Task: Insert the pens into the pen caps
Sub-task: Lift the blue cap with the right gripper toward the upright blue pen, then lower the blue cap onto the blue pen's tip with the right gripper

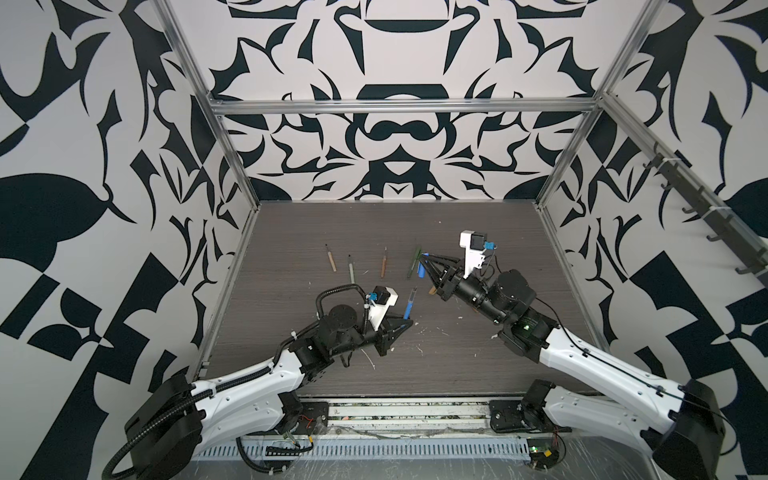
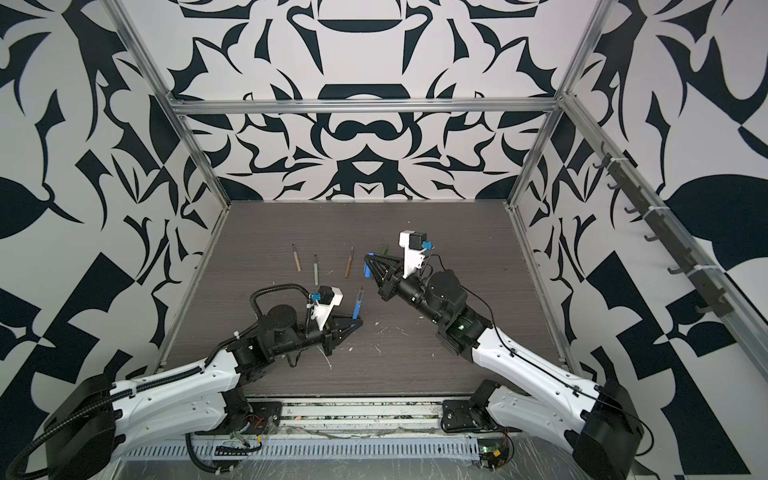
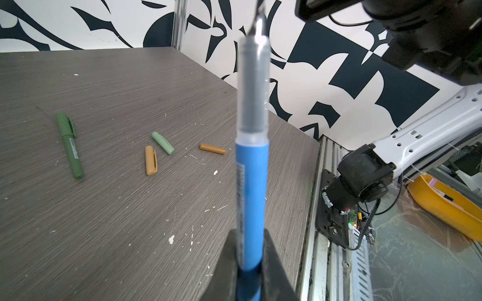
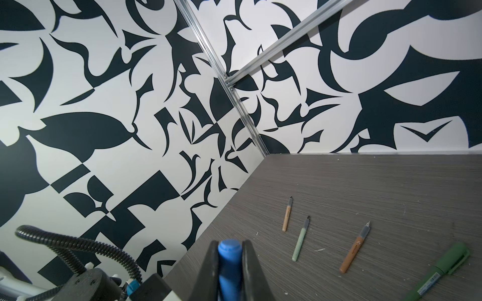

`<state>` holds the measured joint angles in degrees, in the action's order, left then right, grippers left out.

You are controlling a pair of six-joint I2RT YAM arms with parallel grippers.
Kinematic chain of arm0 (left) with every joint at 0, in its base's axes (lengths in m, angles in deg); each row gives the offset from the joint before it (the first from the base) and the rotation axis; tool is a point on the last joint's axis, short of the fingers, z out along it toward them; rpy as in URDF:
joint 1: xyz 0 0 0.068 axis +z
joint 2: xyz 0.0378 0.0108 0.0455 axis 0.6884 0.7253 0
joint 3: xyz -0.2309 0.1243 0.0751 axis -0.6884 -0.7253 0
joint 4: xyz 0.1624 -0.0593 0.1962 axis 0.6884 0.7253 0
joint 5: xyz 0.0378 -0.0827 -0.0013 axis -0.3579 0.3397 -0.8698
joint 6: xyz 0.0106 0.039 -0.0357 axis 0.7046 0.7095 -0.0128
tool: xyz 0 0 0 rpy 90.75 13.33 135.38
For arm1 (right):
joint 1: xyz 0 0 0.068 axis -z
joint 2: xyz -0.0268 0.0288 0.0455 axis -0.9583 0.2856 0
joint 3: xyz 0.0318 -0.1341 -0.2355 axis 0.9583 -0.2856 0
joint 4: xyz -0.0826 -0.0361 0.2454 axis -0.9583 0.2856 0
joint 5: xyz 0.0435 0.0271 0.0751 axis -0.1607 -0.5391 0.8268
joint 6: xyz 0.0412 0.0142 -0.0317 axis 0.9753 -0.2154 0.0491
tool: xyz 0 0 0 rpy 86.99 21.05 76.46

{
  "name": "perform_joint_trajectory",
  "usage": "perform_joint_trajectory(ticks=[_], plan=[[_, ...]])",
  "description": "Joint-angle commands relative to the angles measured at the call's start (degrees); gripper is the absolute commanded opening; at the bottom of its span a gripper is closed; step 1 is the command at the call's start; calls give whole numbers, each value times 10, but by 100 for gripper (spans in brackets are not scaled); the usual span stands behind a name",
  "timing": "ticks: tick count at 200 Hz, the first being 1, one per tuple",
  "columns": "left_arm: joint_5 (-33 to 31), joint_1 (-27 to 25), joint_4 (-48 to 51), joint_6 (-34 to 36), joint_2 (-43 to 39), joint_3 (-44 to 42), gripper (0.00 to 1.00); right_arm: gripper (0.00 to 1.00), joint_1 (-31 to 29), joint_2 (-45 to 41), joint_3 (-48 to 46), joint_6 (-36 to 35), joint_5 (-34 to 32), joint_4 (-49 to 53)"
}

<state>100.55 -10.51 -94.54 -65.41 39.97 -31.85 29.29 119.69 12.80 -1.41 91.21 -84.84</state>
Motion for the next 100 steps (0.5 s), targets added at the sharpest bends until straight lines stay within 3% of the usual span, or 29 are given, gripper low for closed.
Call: perform_joint_trajectory(ticks=[1,100], plan=[[5,-2,2,6,0,21,5,9,-5,-23,-12,18,-8,-41],[13,-2,1,-1,24,38,5,6,-16,-27,-46,37,-18,-80]])
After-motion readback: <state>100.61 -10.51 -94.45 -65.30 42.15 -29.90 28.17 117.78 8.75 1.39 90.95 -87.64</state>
